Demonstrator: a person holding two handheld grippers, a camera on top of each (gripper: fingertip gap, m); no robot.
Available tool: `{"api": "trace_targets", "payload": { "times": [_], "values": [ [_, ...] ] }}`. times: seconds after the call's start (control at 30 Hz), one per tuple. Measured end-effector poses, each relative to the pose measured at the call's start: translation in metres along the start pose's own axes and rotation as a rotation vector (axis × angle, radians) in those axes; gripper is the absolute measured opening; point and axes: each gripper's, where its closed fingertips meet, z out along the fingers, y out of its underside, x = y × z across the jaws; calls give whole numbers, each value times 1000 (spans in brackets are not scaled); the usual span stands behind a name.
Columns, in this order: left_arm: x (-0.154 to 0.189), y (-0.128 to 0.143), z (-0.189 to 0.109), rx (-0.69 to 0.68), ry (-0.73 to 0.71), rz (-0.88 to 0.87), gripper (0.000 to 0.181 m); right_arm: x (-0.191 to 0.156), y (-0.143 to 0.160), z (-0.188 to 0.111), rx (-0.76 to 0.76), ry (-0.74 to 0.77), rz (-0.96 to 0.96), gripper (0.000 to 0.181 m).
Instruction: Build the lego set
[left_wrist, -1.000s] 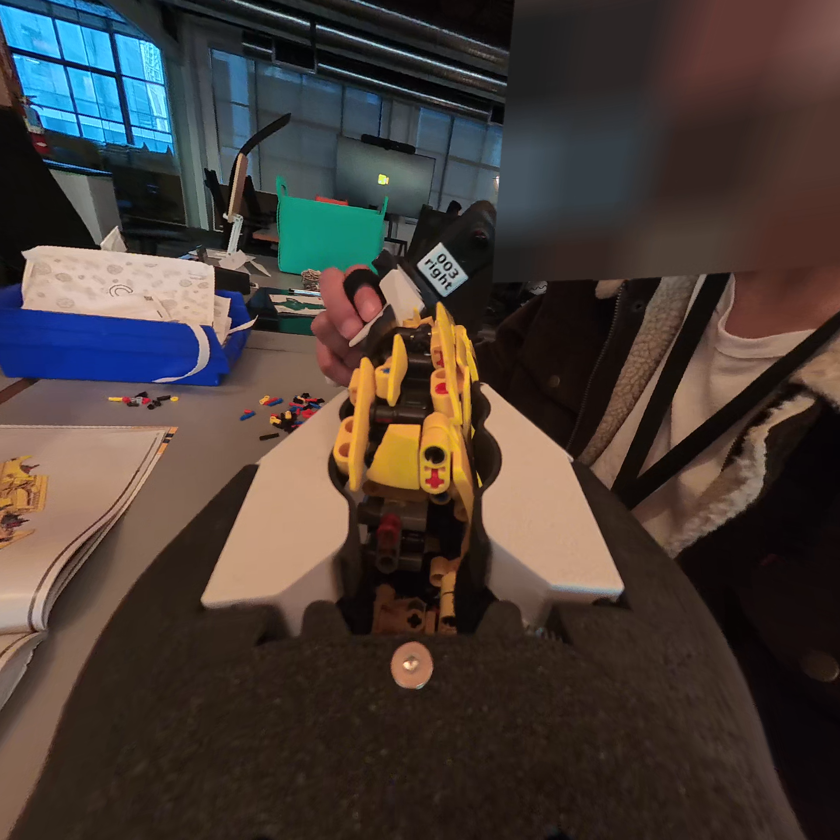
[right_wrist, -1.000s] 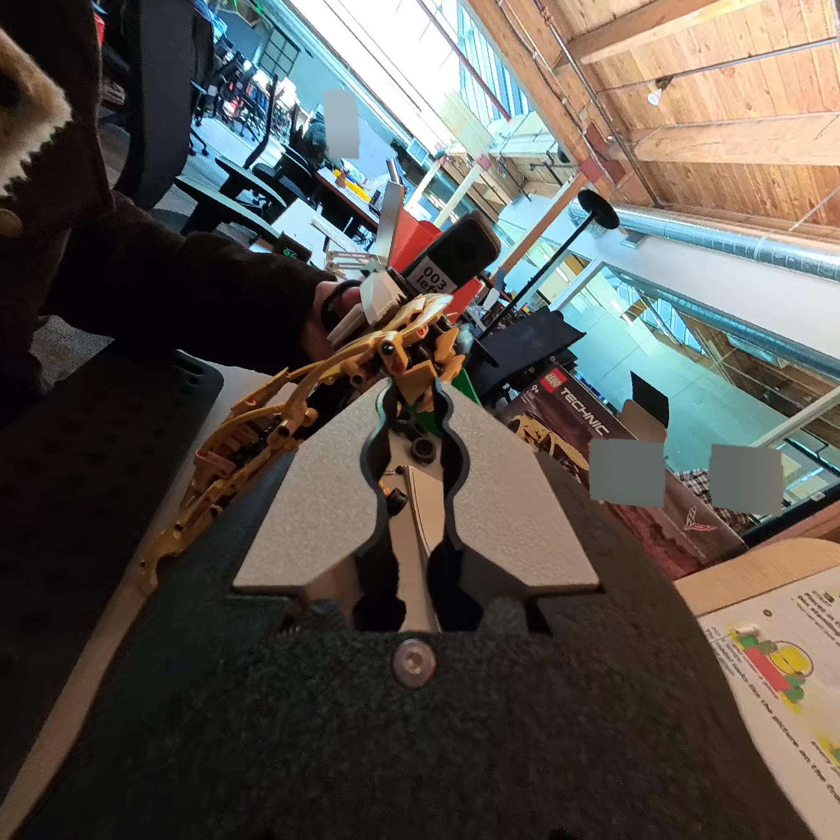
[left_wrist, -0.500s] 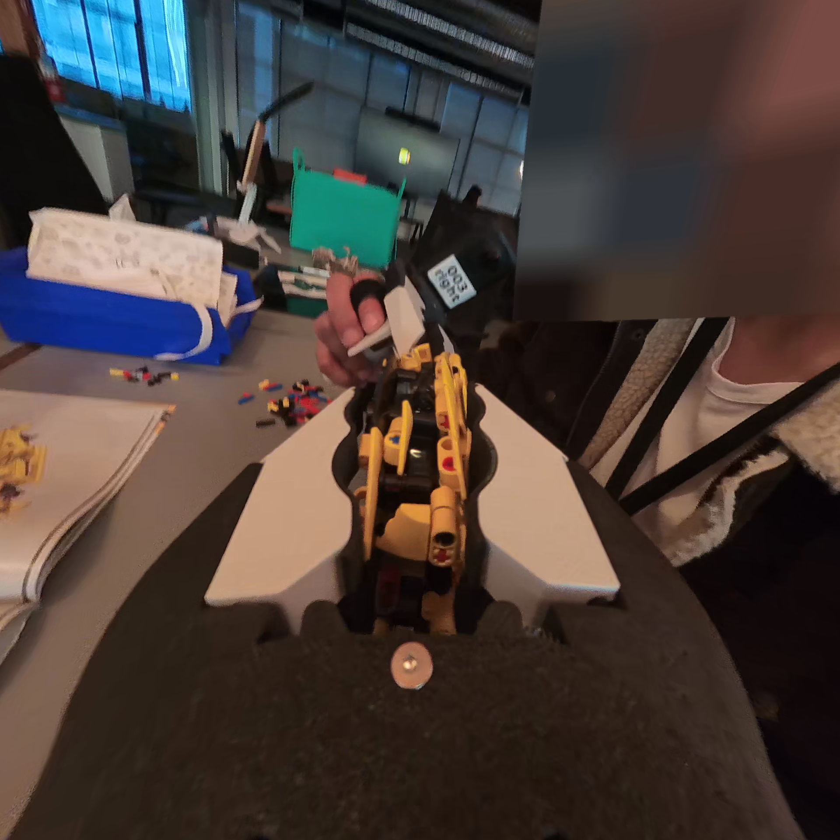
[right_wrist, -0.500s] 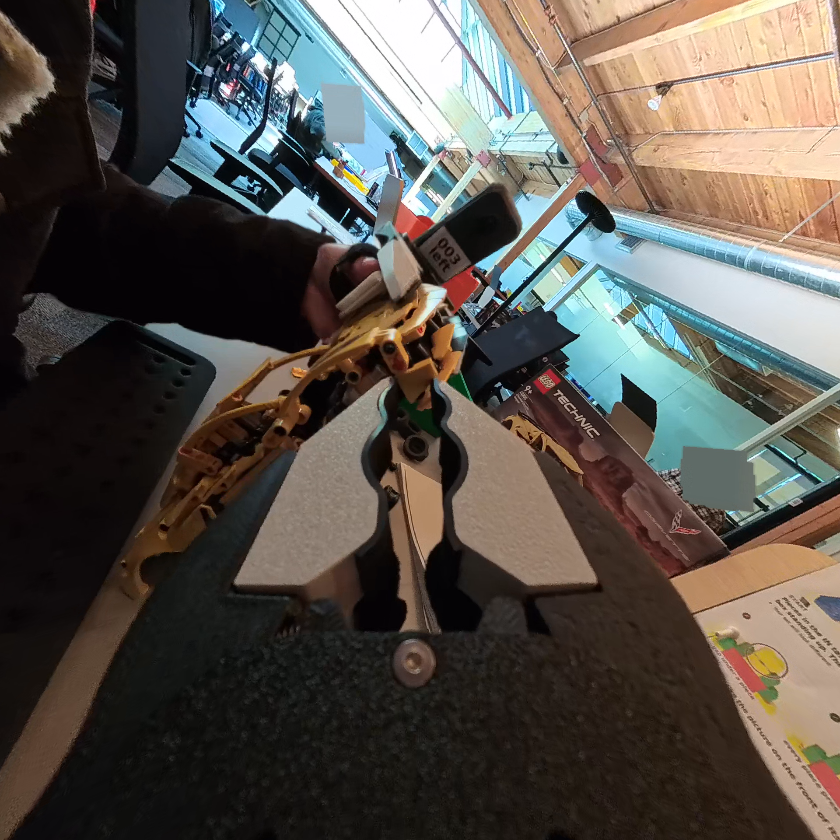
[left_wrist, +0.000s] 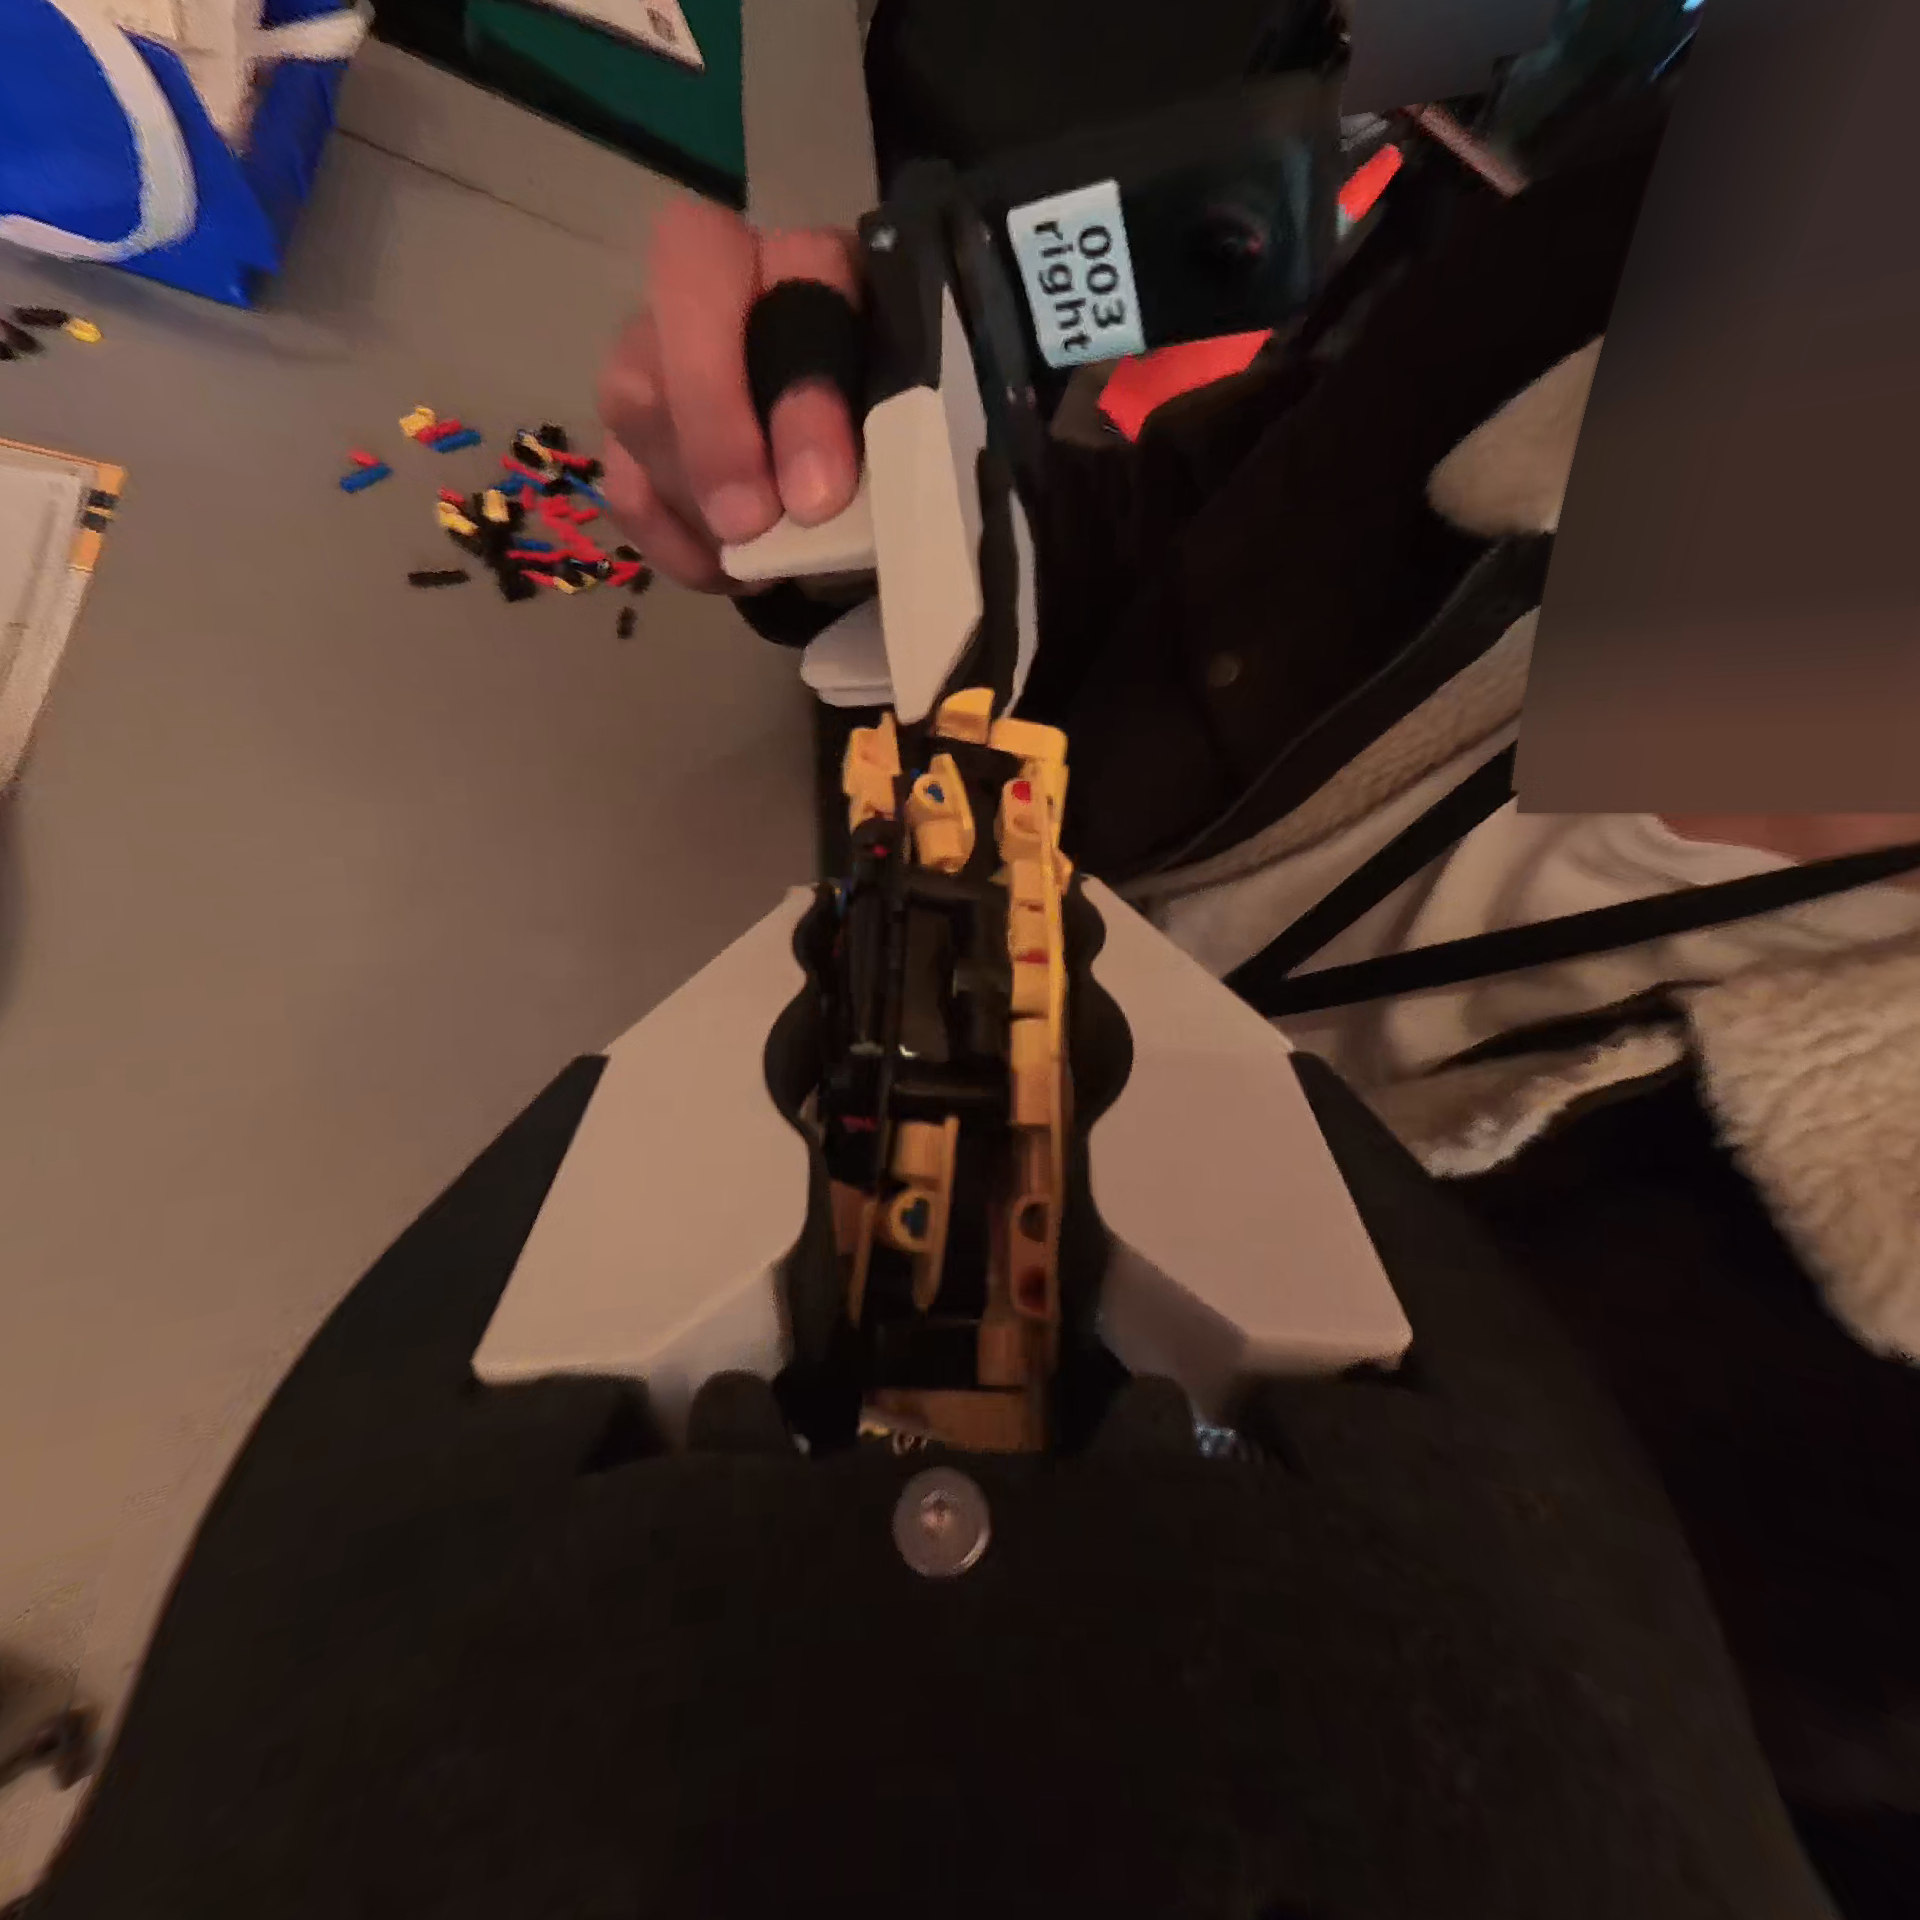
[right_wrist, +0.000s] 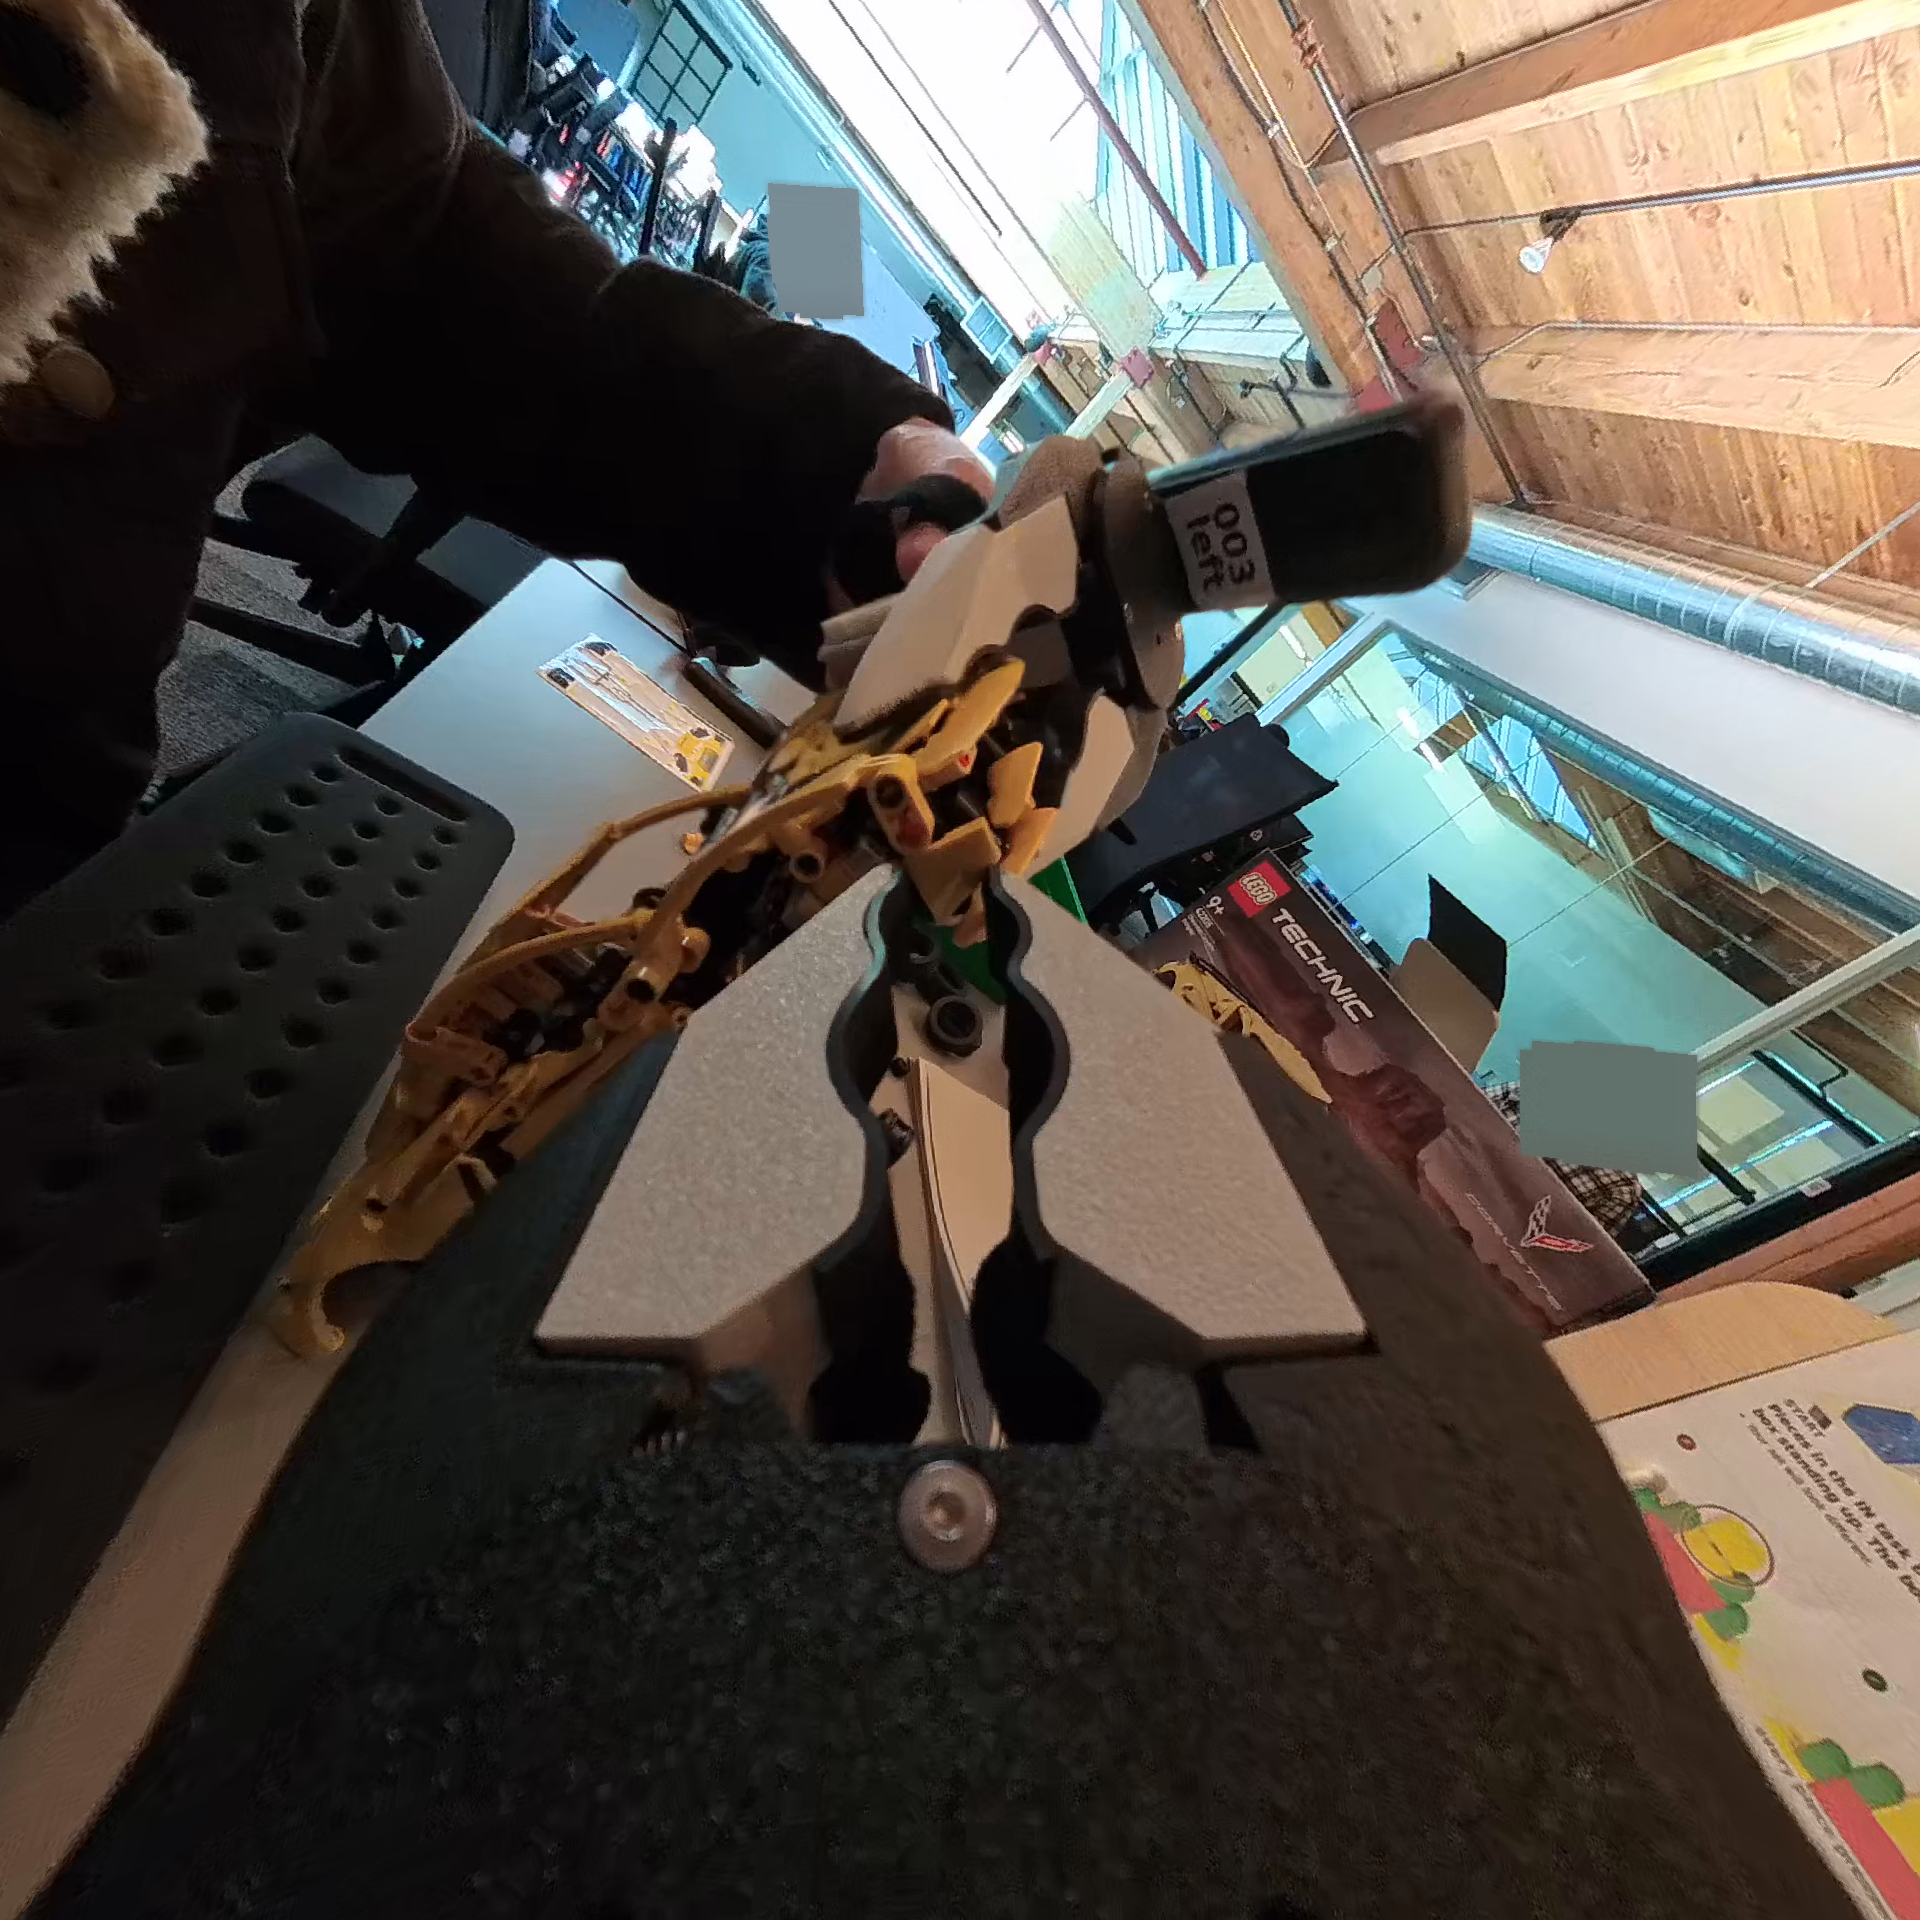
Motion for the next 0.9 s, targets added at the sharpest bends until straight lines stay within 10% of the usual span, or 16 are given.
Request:
{"api": "trace_targets", "payload": {
  "times": [0.53, 0.9],
  "values": [
    [1, -1, 5, -12, -38, 0, 41, 1, 4, -14, -30, 41, 104, 18],
    [10, -4, 18, 4, -168, 79, 41, -4, 4, -26, 21, -214, 1424, 21]
  ]
}}
